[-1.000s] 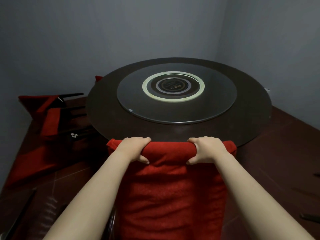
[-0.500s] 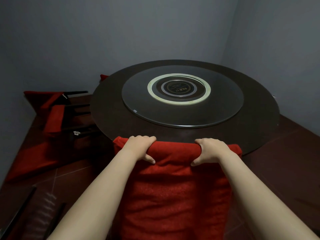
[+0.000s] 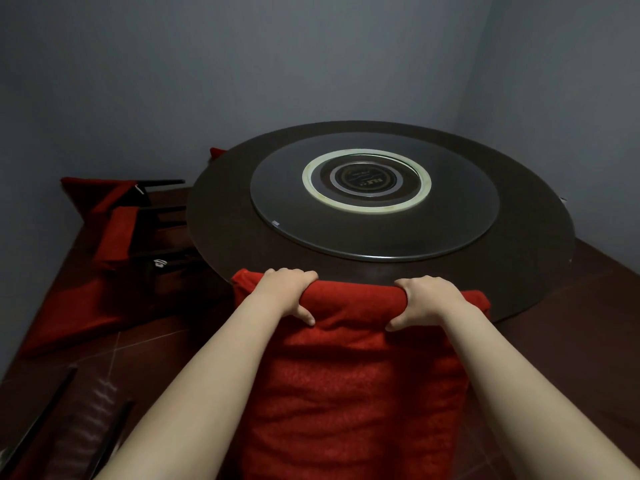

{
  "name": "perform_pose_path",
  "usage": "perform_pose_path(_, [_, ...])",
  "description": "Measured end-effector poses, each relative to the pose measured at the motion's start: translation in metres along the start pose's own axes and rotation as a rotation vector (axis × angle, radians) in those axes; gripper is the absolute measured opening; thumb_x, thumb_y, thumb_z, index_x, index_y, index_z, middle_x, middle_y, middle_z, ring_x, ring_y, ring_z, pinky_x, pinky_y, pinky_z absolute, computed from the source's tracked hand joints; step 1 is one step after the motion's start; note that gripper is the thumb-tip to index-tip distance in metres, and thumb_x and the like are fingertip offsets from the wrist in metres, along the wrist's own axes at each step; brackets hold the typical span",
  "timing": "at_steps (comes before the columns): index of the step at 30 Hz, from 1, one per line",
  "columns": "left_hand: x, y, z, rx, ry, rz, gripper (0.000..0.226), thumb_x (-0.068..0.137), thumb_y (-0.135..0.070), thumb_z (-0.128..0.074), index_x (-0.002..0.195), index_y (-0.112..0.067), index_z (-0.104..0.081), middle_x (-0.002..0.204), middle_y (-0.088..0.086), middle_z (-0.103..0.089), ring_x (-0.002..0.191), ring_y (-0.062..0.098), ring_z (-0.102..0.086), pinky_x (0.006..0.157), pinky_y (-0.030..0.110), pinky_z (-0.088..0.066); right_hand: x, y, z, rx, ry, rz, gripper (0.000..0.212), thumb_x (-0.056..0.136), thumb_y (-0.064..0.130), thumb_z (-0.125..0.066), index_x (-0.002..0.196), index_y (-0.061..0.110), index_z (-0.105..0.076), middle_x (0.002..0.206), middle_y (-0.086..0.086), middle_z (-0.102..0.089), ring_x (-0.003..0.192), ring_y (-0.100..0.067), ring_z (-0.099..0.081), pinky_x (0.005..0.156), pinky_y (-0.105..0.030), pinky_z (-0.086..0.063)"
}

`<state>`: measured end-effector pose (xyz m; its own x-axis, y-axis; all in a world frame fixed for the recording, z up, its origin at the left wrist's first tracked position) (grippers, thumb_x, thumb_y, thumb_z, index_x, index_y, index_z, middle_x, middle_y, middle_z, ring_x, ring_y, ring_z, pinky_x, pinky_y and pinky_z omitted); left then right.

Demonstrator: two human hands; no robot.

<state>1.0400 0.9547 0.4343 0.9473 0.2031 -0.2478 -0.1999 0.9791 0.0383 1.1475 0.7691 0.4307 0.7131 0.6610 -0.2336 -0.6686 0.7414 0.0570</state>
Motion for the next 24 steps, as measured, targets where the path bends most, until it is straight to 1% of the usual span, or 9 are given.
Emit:
perform_pose_path(5, [-0.003,-0.01,0.003,0.008,0.011,-0.016,0.074,0.064,-0.055,-0.08,0.123,-0.025,-0.046,0.121,0.001,-0.059,0.115,0.028,-0.056,0.09,0.041,-0.039,-0.009,-0.004,0.001,0.001,-0.027,-0.005,0.085,0.042,0.08,-0.064,0.115,0.036,-0.056,0.107,0.007,-0.068,0.099,-0.02,-0.064,0.071,-0.029,-0.042])
perform_pose_path(9, [-0.007,-0.01,0.006,0.005,-0.005,-0.006,0.074,0.064,-0.056,-0.08,0.123,-0.026,-0.046,0.12,0.001,-0.059,0.114,0.028,-0.056,0.09,0.042,-0.039,-0.012,-0.003,0.005,-0.012,-0.032,-0.004,0.086,0.045,0.078,-0.067,0.118,0.035,-0.056,0.11,0.005,-0.068,0.102,-0.021,-0.063,0.076,-0.031,-0.043])
perform_pose_path(15, [-0.012,0.0,0.006,0.015,-0.028,-0.005,0.075,0.063,-0.061,-0.077,0.123,-0.027,-0.046,0.119,0.0,-0.061,0.111,0.027,-0.058,0.085,0.04,-0.04,-0.005,0.005,0.009,-0.02,-0.038,0.016,0.087,0.045,0.076,-0.069,0.12,0.035,-0.055,0.111,0.004,-0.068,0.103,-0.022,-0.063,0.08,-0.032,-0.047])
perform_pose_path(18, [-0.006,0.002,0.006,0.02,-0.015,0.005,0.077,0.063,-0.061,-0.078,0.124,-0.027,-0.045,0.12,0.0,-0.06,0.112,0.027,-0.057,0.086,0.041,-0.041,0.001,0.004,0.01,-0.025,-0.038,0.016,0.086,0.046,0.076,-0.069,0.12,0.034,-0.055,0.111,0.004,-0.068,0.103,-0.022,-0.063,0.08,-0.032,-0.047])
perform_pose_path(21, [0.003,0.002,0.008,0.025,-0.015,0.017,0.077,0.063,-0.059,-0.079,0.125,-0.027,-0.045,0.12,0.0,-0.06,0.112,0.028,-0.057,0.086,0.041,-0.041,0.008,0.0,0.011,-0.024,-0.047,0.015,0.081,0.046,0.077,-0.068,0.114,0.035,-0.056,0.109,0.005,-0.068,0.101,-0.021,-0.063,0.075,-0.03,-0.044])
perform_pose_path(22, [0.007,0.002,0.009,0.027,-0.02,0.018,0.077,0.062,-0.058,-0.079,0.124,-0.027,-0.046,0.12,0.0,-0.06,0.113,0.028,-0.057,0.086,0.041,-0.04,0.01,-0.003,0.012,-0.016,-0.05,0.011,0.081,0.046,0.077,-0.068,0.115,0.036,-0.056,0.109,0.005,-0.068,0.101,-0.02,-0.063,0.074,-0.03,-0.044])
perform_pose_path(24, [0.016,-0.002,0.013,0.03,-0.03,0.013,0.076,0.062,-0.057,-0.08,0.123,-0.026,-0.046,0.12,0.001,-0.06,0.113,0.028,-0.057,0.086,0.04,-0.039,0.013,-0.01,0.014,-0.004,-0.055,-0.002,0.086,0.046,0.078,-0.067,0.12,0.036,-0.054,0.112,0.006,-0.067,0.103,-0.02,-0.063,0.078,-0.031,-0.046])
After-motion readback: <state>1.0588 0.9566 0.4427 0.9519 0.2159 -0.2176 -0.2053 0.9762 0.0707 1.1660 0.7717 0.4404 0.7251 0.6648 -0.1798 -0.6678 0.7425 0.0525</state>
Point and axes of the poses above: each hand's wrist, its own x-axis towards the middle knuckle, its own z-axis out of the back of the hand, y = z × x, the point moved 10 cm from there along x, towards the middle knuckle
